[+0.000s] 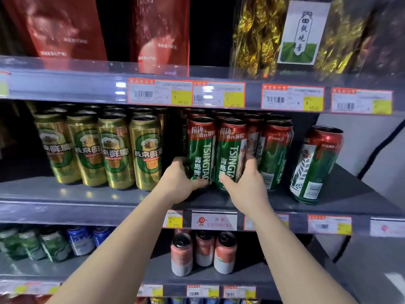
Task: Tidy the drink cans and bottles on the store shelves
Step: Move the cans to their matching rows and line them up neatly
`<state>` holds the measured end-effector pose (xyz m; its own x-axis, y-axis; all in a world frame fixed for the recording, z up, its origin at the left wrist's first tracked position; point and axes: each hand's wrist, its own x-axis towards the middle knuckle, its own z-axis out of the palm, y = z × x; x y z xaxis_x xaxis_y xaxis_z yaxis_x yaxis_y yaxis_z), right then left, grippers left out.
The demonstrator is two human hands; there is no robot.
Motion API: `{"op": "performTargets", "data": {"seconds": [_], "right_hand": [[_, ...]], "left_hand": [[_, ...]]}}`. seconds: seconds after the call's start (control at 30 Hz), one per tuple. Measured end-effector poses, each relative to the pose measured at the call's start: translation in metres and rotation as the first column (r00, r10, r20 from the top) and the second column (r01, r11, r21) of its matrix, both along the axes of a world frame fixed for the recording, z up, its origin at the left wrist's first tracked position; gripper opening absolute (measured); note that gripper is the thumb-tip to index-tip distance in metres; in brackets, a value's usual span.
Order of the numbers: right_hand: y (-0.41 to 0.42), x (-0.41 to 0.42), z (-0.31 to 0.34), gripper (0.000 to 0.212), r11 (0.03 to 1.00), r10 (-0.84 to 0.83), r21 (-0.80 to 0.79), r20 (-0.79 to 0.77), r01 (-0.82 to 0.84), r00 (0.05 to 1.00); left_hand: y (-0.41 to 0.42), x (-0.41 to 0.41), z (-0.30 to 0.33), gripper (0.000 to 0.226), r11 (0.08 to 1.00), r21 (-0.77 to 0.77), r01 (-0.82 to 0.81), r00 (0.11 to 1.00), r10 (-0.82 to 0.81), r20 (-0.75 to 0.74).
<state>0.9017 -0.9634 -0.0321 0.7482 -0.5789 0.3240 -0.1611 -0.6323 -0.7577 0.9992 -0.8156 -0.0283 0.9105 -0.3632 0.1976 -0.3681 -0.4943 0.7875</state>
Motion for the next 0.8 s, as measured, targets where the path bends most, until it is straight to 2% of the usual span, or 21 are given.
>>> {"op": "performTargets", "data": {"seconds": [0.13,0.23,0.3,0.37,0.43,0.5,0.63,0.73,0.8], "right_hand": [[0.001,-0.001,0.003,0.038,0.998,0.057,-0.006,-0.055,-0.057,0.997],[0.003,-0.002,0.005,0.049,0.997,0.028,-0.064,-0.083,-0.033,0.996],[0.004,-0.007,0.004,0.065,0.997,0.047,-0.051,-0.069,-0.051,0.997],[0.005,-0.017,-0.001,0.077,0.999,-0.007,-0.036,0.044,0.009,0.999],[0.001,-0.030,-0.007,0.070,0.982,-0.168,-0.044,0.251,0.185,0.953],[-0.010,-0.037,-0.006,0.071,0.944,-0.308,-0.011,0.322,0.329,0.895],[-0.029,-0.029,0.005,0.093,0.923,-0.384,0.041,0.063,0.382,0.921],[-0.034,-0.022,0.013,0.065,0.915,-0.402,0.045,-0.001,0.401,0.916],[-0.036,-0.023,0.014,0.063,0.931,-0.362,0.038,-0.013,0.362,0.932]], "left_hand": [[0.004,0.004,-0.005,0.079,1.000,0.000,0.011,1.000,-0.011,0.021],[0.002,0.005,-0.006,0.069,0.999,0.011,0.031,0.999,-0.032,0.034],[0.001,0.005,-0.006,0.060,0.999,0.034,0.031,0.998,-0.033,0.059],[0.001,0.004,-0.007,0.055,0.999,0.047,0.027,0.996,-0.030,0.083],[0.000,0.003,-0.008,0.055,0.999,0.044,0.023,0.994,-0.028,0.103],[-0.003,0.002,-0.009,0.057,0.999,0.051,0.012,0.993,-0.018,0.114],[-0.005,-0.001,-0.008,0.061,0.998,0.057,0.000,0.995,-0.005,0.095],[-0.004,-0.002,-0.008,0.059,0.998,0.058,0.000,0.996,-0.005,0.085],[-0.005,-0.004,-0.006,0.064,0.999,0.041,0.012,0.997,-0.015,0.073]]}}
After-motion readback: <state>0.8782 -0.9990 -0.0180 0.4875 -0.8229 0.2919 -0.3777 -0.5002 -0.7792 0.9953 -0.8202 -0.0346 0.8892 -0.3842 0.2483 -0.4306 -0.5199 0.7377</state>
